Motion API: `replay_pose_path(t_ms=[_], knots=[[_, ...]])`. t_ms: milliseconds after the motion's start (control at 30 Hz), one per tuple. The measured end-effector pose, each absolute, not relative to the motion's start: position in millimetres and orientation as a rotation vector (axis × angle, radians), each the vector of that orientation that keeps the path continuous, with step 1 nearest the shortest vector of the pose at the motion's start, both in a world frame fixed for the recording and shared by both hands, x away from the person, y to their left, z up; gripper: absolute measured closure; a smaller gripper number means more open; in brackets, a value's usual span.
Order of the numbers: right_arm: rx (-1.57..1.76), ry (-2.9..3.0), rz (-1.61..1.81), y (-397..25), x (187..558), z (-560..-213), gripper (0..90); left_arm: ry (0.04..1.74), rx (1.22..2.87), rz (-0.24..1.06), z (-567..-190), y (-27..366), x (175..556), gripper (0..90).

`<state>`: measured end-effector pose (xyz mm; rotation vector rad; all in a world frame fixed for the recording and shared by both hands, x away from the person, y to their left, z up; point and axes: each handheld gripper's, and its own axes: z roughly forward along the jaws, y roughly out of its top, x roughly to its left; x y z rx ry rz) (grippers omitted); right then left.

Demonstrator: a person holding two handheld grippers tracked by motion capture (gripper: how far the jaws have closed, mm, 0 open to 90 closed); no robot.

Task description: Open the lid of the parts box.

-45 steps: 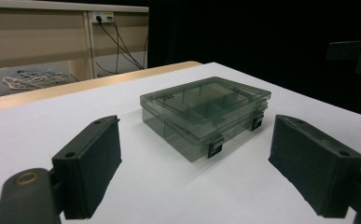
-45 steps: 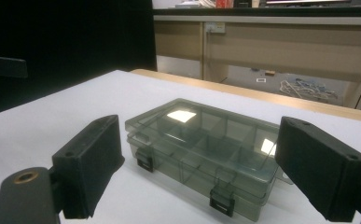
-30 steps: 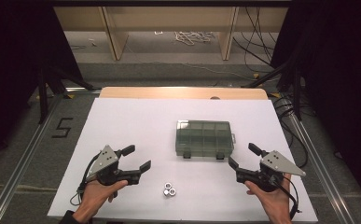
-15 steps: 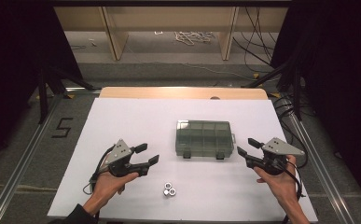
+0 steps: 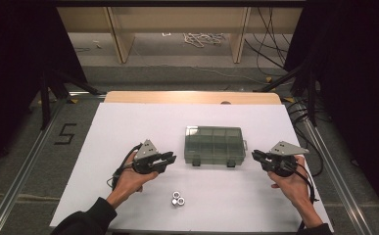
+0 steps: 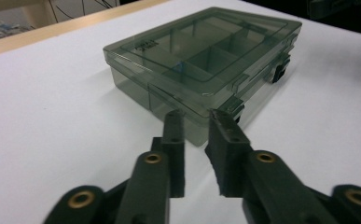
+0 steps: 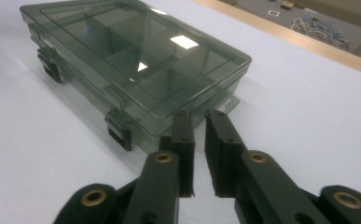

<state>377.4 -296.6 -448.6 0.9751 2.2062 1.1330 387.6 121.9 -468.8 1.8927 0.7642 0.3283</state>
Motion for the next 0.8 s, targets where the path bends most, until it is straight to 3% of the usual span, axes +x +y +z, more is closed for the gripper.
replay_pose_path(t_ms=[233,800], knots=[[0.981,2.276,1.07,-293.7,385.2,-458.5,90.0,0.738,1.974,0.316,-475.8,108.4,402.4,89.5],[0.909,2.365,1.029,-281.9,390.8,-465.4,90.0,0.712,2.041,0.316,-480.4,97.4,414.6,89.8]])
